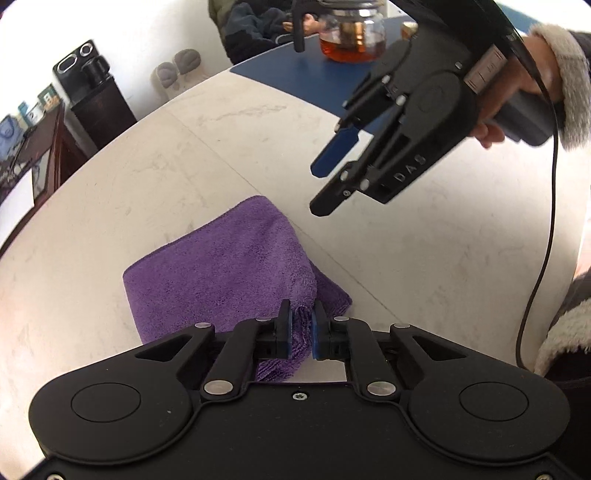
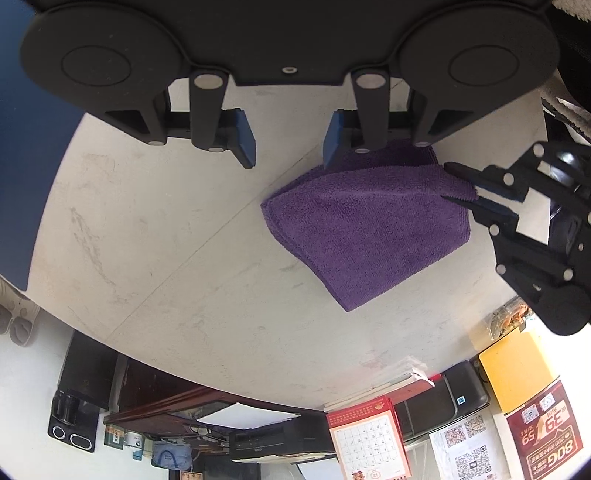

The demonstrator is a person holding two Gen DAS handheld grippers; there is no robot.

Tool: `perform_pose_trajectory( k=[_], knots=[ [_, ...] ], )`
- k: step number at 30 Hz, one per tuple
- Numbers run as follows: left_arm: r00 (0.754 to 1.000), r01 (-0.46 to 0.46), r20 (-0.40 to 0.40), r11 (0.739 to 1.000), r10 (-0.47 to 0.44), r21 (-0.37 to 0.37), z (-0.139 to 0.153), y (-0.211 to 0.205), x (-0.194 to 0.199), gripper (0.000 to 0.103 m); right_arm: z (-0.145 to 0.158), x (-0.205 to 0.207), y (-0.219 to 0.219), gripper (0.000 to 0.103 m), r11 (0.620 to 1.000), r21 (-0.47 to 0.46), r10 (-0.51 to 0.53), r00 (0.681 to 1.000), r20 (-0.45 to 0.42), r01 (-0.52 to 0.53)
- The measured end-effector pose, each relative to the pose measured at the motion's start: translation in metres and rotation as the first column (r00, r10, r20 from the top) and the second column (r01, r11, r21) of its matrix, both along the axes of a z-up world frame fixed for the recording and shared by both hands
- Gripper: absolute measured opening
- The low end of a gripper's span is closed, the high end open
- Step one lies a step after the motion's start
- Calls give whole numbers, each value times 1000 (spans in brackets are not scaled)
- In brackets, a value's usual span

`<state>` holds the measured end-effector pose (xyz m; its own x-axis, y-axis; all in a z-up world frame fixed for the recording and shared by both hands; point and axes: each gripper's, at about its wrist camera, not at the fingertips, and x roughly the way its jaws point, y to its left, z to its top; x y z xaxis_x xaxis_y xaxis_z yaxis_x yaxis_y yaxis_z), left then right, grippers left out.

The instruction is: Fold towel

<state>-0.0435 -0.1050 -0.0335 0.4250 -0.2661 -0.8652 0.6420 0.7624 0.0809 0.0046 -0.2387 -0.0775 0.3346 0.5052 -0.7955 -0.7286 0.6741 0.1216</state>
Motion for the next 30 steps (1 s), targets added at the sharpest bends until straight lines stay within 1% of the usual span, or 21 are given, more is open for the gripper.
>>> perform_pose_trajectory(
  k=[1, 3, 6, 8, 9, 10, 12, 15, 20, 21, 22, 23, 25, 27, 29, 30],
  knots=[
    [1000, -13, -2, 1000, 13, -17, 3, 4, 0, 7, 1, 0, 1, 41, 1000, -6, 21, 1000, 14, -21],
    [999, -37, -5, 998, 37, -49, 7, 11, 4, 7, 3, -1, 8, 44, 995, -48, 95, 994, 56, -92],
    [998, -69, -9, 994, 69, -83, 14, 20, 8, 7, 5, -1, 20, 46, 972, -124, 215, 970, 116, -201],
    [996, -88, -10, 991, 87, -100, 18, 25, 9, 7, 4, -2, 31, 48, 940, -187, 315, 935, 164, -284],
    [995, -98, -9, 989, 98, -115, 20, 28, 10, 7, 4, -2, 34, 50, 928, -207, 347, 921, 178, -310],
    [994, -109, -9, 986, 109, -127, 23, 30, 11, 7, 3, -3, 38, 50, 910, -232, 389, 900, 197, -343],
    [992, -122, -3, 982, 123, -141, 27, 34, 12, 7, 1, -4, 45, 51, 872, -283, 467, 853, 231, -400],
    [991, -131, 5, 981, 133, -146, 32, 37, 13, 7, -4, -4, 53, 50, 815, -359, 558, 782, 276, -455],
    [990, -138, 14, 979, 141, -148, 36, 38, 13, 7, 1, 3, 56, 46, 779, -398, 617, 708, 345, -484],
    [990, -140, 15, 979, 143, -149, 37, 39, 13, 7, 2, 4, 57, 45, 769, -404, 630, 695, 347, -495],
    [989, -142, 18, 979, 147, -148, 37, 39, 12, 7, 2, 6, 58, 37, 754, -415, 648, 680, 342, -509],
    [988, -147, 21, 978, 152, -148, 37, 40, 12, 7, 2, 7, 60, 33, 733, -431, 671, 663, 332, -526],
    [986, -158, 26, 976, 163, -150, 38, 43, 11, 7, 1, 10, 63, 13, 687, -469, 717, 625, 309, -556],
    [984, -166, 35, 974, 174, -152, 41, 47, 11, 7, 4, 10, 66, 10, 642, -504, 758, 575, 307, -577],
    [981, -181, 42, 968, 191, -173, 48, 54, 9, 7, 15, 12, 71, 9, 625, -519, 776, 537, 331, -583],
    [978, -191, 44, 963, 203, -190, 54, 58, 8, 7, 23, 13, 73, 9, 626, -520, 776, 525, 348, -581]
  ],
)
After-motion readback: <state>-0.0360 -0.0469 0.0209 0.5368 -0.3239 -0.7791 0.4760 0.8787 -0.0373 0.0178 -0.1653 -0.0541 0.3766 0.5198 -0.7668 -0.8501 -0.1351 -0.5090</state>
